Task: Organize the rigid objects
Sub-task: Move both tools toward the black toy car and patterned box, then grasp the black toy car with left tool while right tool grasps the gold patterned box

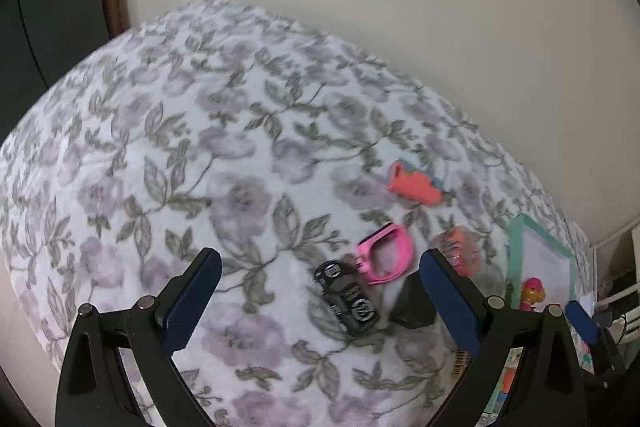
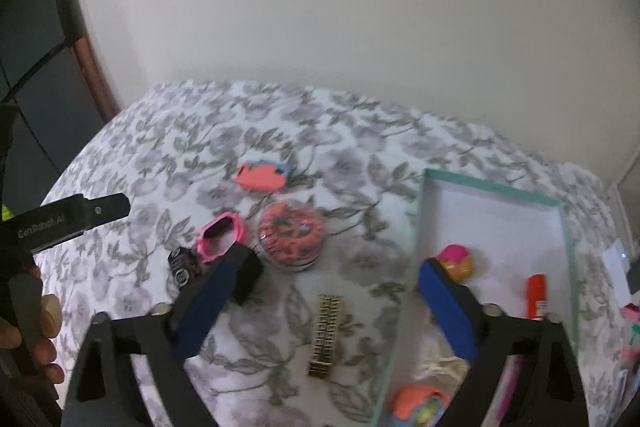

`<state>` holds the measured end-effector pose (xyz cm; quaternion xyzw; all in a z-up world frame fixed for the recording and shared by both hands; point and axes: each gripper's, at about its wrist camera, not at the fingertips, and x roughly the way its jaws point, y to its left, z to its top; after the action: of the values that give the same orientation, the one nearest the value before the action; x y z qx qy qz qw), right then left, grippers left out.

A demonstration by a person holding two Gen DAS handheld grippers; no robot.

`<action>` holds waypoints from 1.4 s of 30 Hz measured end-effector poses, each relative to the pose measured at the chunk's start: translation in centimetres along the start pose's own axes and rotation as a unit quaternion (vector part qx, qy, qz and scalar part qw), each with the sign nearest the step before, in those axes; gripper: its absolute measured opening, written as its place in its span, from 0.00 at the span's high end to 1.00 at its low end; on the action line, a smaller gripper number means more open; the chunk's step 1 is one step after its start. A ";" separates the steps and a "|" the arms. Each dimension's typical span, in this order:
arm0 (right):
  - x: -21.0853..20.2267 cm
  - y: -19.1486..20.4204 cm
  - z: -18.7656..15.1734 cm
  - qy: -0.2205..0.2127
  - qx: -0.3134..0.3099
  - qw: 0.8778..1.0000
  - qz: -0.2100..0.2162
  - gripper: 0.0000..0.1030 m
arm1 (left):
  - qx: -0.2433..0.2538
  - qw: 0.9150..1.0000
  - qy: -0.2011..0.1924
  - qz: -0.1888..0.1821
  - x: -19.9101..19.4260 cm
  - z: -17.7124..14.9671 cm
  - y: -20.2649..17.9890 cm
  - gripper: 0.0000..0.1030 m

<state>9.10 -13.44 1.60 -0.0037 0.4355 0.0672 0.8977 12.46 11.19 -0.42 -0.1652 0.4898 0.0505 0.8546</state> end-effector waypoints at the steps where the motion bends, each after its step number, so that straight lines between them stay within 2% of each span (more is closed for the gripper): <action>1: 0.7 0.4 -0.1 0.010 -0.004 1.000 -0.002 0.17 | -0.004 1.000 0.007 -0.002 0.5 -0.1 0.2 0.04; 4: 2.6 1.0 -0.6 0.037 -0.012 0.999 -0.010 0.23 | -0.016 0.999 0.033 -0.014 2.2 -0.6 0.5 0.04; 6: 3.5 1.0 -0.9 0.050 -0.014 0.999 -0.012 0.33 | -0.011 0.999 0.041 -0.011 3.0 -0.9 0.2 0.04; 9: 4.7 0.8 -1.6 0.071 -0.012 0.997 -0.013 0.34 | -0.004 0.998 0.058 -0.018 4.7 -1.5 -0.6 0.04; 12: 5.7 0.8 -2.3 0.088 -0.017 0.996 -0.018 0.43 | 0.004 0.997 0.072 -0.011 6.0 -2.0 -1.2 0.06; 15: 6.4 0.7 -2.9 0.102 -0.020 0.994 -0.021 0.45 | 0.008 0.997 0.081 -0.005 6.9 -2.5 -1.4 0.08; 21: 7.1 0.1 -3.8 0.121 -0.012 0.992 -0.016 0.52 | 0.023 0.996 0.081 -0.001 7.5 -3.0 -2.2 0.09; 22: 7.2 0.0 -3.9 0.125 -0.011 0.992 -0.015 0.53 | 0.026 0.996 0.082 0.000 7.7 -2.9 -2.5 0.12; 23: 7.3 -0.1 -4.0 0.127 -0.010 0.992 -0.014 0.55 | 0.029 0.996 0.083 0.000 7.8 -3.0 -2.6 0.24; 25: 7.5 -0.2 -4.2 0.130 -0.007 0.991 -0.012 0.57 | 0.033 0.995 0.089 0.004 8.2 -3.1 -2.6 0.32; 30: 7.9 -0.4 -4.5 0.139 0.001 0.990 -0.006 0.61 | 0.038 0.995 0.091 0.008 8.6 -3.5 -2.5 0.33; 32: 8.1 -0.5 -4.7 0.145 0.003 0.989 -0.005 0.61 | 0.042 0.995 0.090 0.006 8.5 -3.6 -2.6 0.39; 34: 8.3 -0.6 -4.9 0.149 0.005 0.989 -0.004 0.61 | 0.051 0.995 0.088 0.011 8.2 -3.6 -2.7 0.40; 36: 8.5 -0.7 -5.1 0.153 0.008 0.988 -0.005 0.66 | 0.062 0.994 0.086 0.016 7.7 -3.7 -2.7 0.41; 39: 8.7 -1.0 -5.3 0.158 0.014 0.987 -0.002 0.69 | 0.079 0.993 0.079 0.033 7.3 -3.6 -3.1 0.42; 42: 8.7 -1.0 -5.3 0.157 0.016 0.987 -0.003 0.69 | 0.088 0.992 0.080 0.034 7.9 -3.8 -3.5 0.43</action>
<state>10.41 -13.77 -8.53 -0.0012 0.5719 0.0566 0.8184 14.27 6.04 -8.11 -0.0758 0.5642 0.0232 0.8218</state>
